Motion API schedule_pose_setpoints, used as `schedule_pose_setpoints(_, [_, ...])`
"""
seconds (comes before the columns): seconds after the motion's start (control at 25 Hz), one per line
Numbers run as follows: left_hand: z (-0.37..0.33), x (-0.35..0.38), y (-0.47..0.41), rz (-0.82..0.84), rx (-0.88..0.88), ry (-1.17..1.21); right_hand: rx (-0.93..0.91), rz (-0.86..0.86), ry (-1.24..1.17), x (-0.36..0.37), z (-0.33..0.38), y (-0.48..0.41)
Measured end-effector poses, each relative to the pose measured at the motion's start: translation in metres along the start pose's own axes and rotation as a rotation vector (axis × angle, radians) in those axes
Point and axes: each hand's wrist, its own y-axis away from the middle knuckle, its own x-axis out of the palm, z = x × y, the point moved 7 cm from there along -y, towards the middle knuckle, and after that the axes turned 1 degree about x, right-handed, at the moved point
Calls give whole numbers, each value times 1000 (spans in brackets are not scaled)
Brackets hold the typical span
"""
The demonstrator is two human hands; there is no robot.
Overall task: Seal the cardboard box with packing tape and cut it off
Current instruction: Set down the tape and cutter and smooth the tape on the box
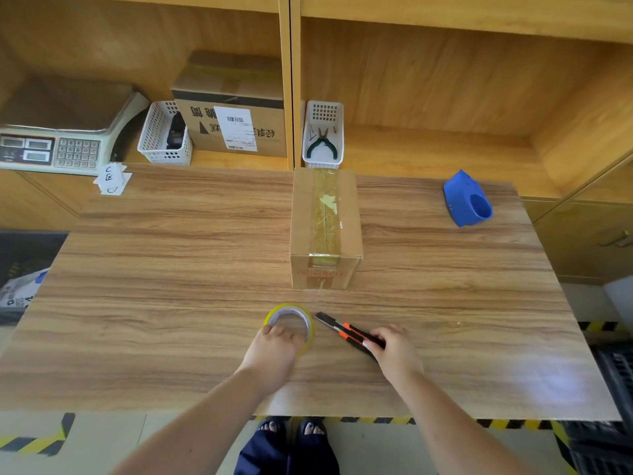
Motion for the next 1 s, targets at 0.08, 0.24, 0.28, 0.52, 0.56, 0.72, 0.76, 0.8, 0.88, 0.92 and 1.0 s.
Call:
schedule_pose_setpoints(0.08, [14,-15,6,-138,-68,226,-27,-30,-28,-15,9,1])
schedule_pose_setpoints(0.24, [56,-68,15,-540,-218,644,-354,-305,125,-78,70,3])
schedule_pose_setpoints(0.28, [60,-85,11,-591,-197,627,-429,-328,126,-91,89,2])
schedule_pose_setpoints(0.52, [41,-156,-34,-475,-24,199,-633,-276,290,-110,169,-16])
schedule_pose_setpoints(0.56, [40,-156,-39,-463,0,142,-637,-252,327,-107,173,-21])
schedule_pose_setpoints(0.72, [46,-141,-53,-361,36,62,-623,-213,358,-93,169,-34])
schedule_pose_setpoints(0.76, [48,-138,-55,-347,35,75,-632,-232,340,-91,166,-36])
schedule_pose_setpoints(0.8, [49,-136,-57,-348,34,94,-646,-257,328,-90,165,-36])
schedule_pose_setpoints(0.88, [48,-137,-62,-366,41,115,-667,-297,324,-89,164,-40])
schedule_pose_setpoints(0.92, [47,-137,-64,-374,49,112,-671,-310,316,-89,164,-42])
schedule_pose_setpoints(1.0, [46,-137,-67,-408,61,116,-684,-342,300,-90,167,-44])
